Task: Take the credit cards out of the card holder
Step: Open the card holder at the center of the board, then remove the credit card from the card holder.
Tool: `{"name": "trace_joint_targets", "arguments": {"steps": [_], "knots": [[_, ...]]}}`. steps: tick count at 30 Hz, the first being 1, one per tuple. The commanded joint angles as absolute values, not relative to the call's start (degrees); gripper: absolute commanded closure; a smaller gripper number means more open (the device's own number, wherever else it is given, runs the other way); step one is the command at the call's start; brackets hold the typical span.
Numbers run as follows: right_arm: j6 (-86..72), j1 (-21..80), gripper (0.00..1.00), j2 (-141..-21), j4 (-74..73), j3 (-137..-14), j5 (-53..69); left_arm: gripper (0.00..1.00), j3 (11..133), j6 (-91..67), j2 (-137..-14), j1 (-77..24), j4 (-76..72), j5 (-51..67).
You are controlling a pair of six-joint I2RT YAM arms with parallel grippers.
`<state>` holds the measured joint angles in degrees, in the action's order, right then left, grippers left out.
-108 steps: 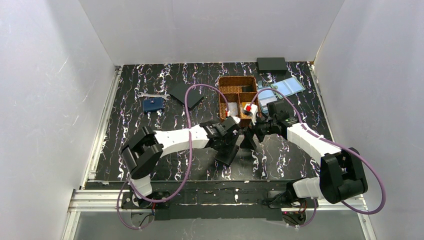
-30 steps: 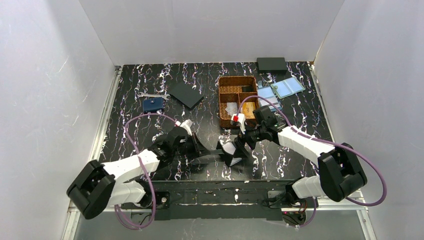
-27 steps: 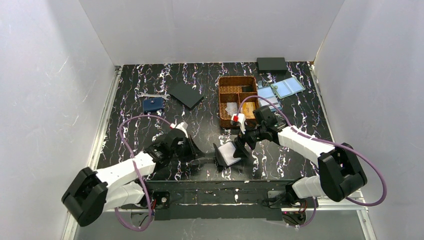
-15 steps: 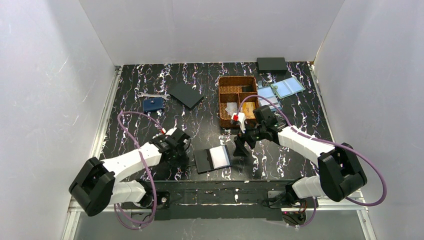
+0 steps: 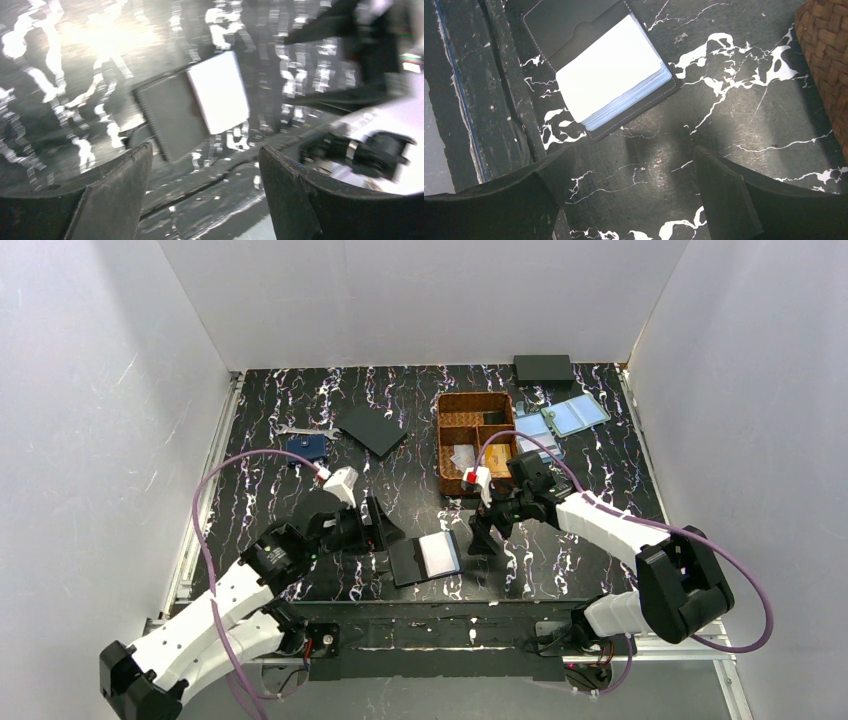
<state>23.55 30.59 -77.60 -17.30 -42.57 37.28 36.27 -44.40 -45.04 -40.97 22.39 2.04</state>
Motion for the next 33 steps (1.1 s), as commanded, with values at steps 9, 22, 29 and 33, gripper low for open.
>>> {"name": "trace_joint_targets", "arguments": {"steps": [9, 22, 29, 33], "knots": [[30.21, 23.63, 0.02, -73.52, -24.30, -46.15, 43.34, 0.05, 42.87, -46.69, -67.37, -53.65, 14.01, 4.58], [29.93, 20.98, 0.02, -73.31, -24.43, -46.41, 43.72, 0.16, 60.56, -58.31, -91.06, -57.62, 29.76, -11.37], [29.71, 20.65, 0.02, -73.31, -24.43, -46.39, 43.87, 0.15, 67.17, -61.28, -99.47, -58.56, 35.85, -12.20], [29.71, 20.57, 0.02, -73.23, -24.44, -46.35, 44.01, 0.17, 70.27, -62.03, -103.12, -59.31, 39.11, -12.42]]}}
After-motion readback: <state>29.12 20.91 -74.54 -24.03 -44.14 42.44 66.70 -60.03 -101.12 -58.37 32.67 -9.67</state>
